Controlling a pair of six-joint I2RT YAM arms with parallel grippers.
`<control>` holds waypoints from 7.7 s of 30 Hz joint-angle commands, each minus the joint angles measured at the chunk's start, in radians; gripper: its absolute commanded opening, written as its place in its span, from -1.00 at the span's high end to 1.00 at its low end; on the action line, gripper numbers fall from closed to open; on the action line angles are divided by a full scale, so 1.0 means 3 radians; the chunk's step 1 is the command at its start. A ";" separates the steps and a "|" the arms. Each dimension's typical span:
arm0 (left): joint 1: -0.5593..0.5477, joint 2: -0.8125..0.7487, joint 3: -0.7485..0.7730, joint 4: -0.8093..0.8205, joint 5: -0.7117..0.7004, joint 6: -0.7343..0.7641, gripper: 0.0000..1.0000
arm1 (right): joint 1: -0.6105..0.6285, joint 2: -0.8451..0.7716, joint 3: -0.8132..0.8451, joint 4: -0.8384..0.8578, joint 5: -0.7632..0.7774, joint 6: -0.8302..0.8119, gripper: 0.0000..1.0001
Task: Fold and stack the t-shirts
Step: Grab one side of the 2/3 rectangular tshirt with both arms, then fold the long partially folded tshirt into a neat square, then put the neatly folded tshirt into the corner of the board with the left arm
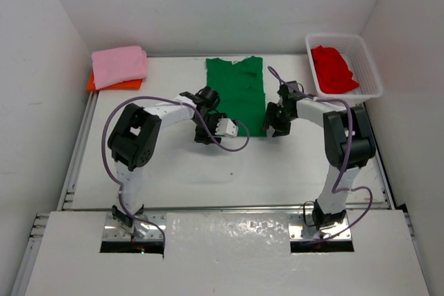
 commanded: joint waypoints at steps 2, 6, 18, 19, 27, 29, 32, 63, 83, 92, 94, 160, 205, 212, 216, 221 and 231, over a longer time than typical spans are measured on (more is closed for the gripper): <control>-0.0002 -0.0061 -0.0228 0.0527 -0.0233 -0.0034 -0.26 | 0.0063 0.0164 -0.0015 0.0254 -0.0058 0.0171 -0.08; -0.0013 -0.0056 -0.0347 0.0726 -0.0263 -0.0167 -0.11 | 0.0150 0.0210 -0.0061 0.0285 -0.0140 0.0237 -0.07; 0.0038 -0.0056 -0.0281 0.0829 -0.0350 -0.0719 1.00 | 0.0084 0.0231 -0.0169 0.0464 -0.0375 0.0381 1.00; 0.0049 -0.0066 -0.0230 0.0809 -0.0335 -0.0775 1.00 | 0.0078 0.0195 -0.0179 0.0433 -0.0360 0.0330 1.00; 0.0044 -0.0505 -0.0520 0.0553 -0.0314 -0.0955 1.00 | 0.0099 -0.0275 -0.0654 0.0474 -0.0528 0.0151 1.00; -0.0007 -0.0750 -0.0714 0.0502 -0.0340 -0.0960 1.00 | 0.0144 -0.0495 -0.0751 0.0398 -0.0529 0.0059 1.00; -0.0125 -0.1072 -0.0985 0.0339 -0.0381 -0.1056 1.00 | 0.0272 -0.0842 -0.0945 0.0209 -0.0569 -0.0131 1.00; 0.0513 -0.1591 0.0088 -0.1233 0.0662 -0.1828 1.00 | 0.0462 -0.1616 -0.0195 -0.0790 -0.0717 -0.0034 1.00; 0.0754 -0.0226 0.1018 -0.0219 0.0366 -0.2447 1.00 | 0.0022 -0.0383 0.0578 -0.0395 -0.0513 0.0135 1.00; 0.0800 0.0281 0.1279 0.0240 -0.0313 -0.2698 0.48 | -0.0126 0.0506 0.1155 -0.0186 -0.0147 0.0150 0.43; 0.0836 0.0434 0.1477 0.0342 -0.0512 -0.2754 0.43 | -0.0182 0.0593 0.1420 -0.0140 0.0074 0.0039 0.30; 0.0765 0.0568 0.1622 0.0844 0.0503 -0.3537 0.44 | -0.0233 0.0486 0.1196 0.1124 0.0549 -0.0223 0.93; 0.0718 0.0388 0.1392 0.0798 0.0242 -0.4263 -0.15 | -0.0300 0.0497 0.1807 -0.0216 0.0862 -0.0515 0.18; 0.0724 0.0476 0.0901 0.1099 0.0652 -0.4793 -0.18 | -0.0290 0.0261 0.0957 0.0111 0.0368 -0.0361 0.00; 0.0724 0.0547 0.0600 0.1416 0.0836 -0.5142 -0.42 | -0.0290 0.0343 0.0742 0.0331 -0.0084 -0.0341 -0.29; 0.0719 0.0726 0.0370 0.1677 0.0964 -0.5500 -0.44 | -0.0300 0.0405 0.0645 0.0259 0.0034 -0.0305 -0.33; 0.0540 0.1074 -0.0065 0.1933 0.1030 -0.5996 -0.37 | -0.0295 0.0502 0.0179 0.0647 -0.0221 -0.0111 -0.32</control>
